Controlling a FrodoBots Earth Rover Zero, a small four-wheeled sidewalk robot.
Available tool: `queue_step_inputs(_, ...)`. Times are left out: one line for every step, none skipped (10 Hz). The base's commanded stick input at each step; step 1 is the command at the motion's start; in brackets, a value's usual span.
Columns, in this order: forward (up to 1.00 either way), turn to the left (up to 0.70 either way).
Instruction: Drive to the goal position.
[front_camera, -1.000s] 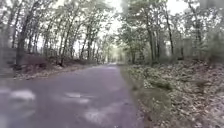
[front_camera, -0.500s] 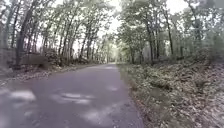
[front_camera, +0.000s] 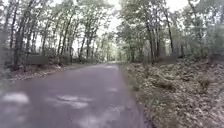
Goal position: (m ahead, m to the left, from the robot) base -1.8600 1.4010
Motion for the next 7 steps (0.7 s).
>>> queue_step_inputs(0.70, 0.03)
queue_step_inputs(0.70, 0.00)
queue_step_inputs(0.70, 0.00)
queue_step_inputs(0.70, 0.00)
queue_step_inputs(0.70, 0.13)
queue_step_inputs(0.70, 0.14)
queue_step_inputs(0.70, 0.03)
